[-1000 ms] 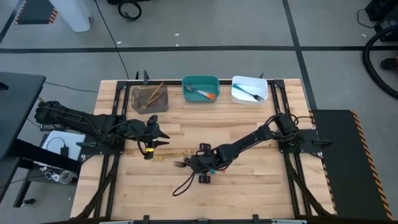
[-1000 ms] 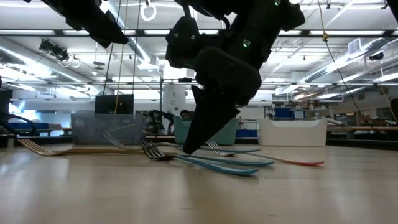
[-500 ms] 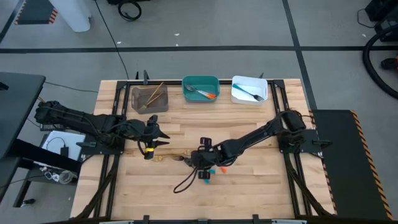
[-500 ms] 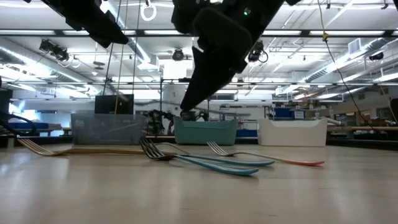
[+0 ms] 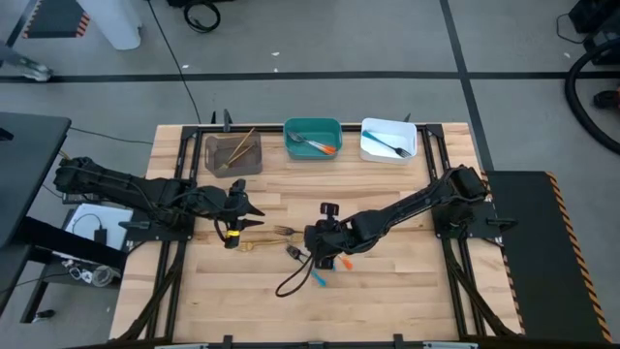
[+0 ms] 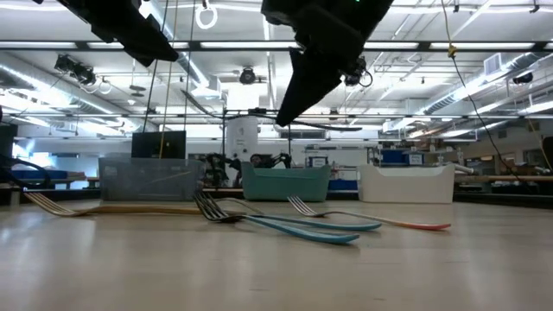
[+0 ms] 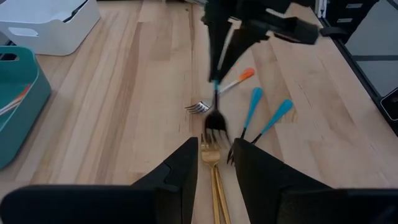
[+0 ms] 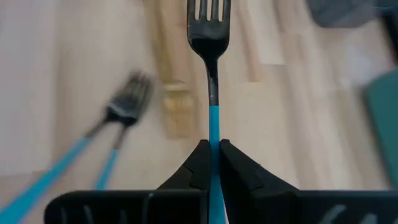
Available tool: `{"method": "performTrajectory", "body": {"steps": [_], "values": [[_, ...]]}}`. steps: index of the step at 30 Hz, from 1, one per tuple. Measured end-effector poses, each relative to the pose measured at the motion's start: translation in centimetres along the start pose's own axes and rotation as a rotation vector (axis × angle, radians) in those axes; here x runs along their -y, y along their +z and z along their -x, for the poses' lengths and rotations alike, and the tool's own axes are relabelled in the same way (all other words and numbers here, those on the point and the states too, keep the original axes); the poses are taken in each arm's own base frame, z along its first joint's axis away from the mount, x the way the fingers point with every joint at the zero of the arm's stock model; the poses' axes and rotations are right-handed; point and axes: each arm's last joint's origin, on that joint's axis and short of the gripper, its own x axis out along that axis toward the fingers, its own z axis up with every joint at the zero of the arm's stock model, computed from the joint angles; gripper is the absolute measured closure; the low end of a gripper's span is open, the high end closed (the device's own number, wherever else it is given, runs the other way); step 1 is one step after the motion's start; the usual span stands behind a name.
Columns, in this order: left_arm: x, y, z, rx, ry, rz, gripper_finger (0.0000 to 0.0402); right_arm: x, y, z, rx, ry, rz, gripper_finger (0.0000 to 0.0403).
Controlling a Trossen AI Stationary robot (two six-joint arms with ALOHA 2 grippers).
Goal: Sort silverware by color (type)
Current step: Put the blue fork into the white bin
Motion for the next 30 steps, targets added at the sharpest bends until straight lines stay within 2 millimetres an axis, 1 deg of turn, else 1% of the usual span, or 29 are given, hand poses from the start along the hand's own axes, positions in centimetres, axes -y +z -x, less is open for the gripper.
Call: {"method": "performTrajectory", "body": {"steps": [5,7,14,25,30], "values": [[0.0,0.0,0.0,0.0,0.0,0.0,0.029,0.9,-0.7,0.2,-0.055,-0.133,0.057,0.0378],[0.0,0.0,0.0,0.0,0.0,0.0,0.029,1.2,-1.0,0.2,-0.086,-0.153,0.072,0.0378],[0.0,0.0,0.0,0.0,0.0,0.0,0.029,1.8,-1.1,0.1,-0.109,-0.198,0.106,0.0378],[0.0,0.0,0.0,0.0,0.0,0.0,0.029,2.8,-2.1,0.4,-0.175,-0.382,0.189,0.0378],[0.0,0.0,0.0,0.0,0.0,0.0,0.029,3.5,-2.6,0.5,-0.229,-0.437,0.212,0.0378]]}}
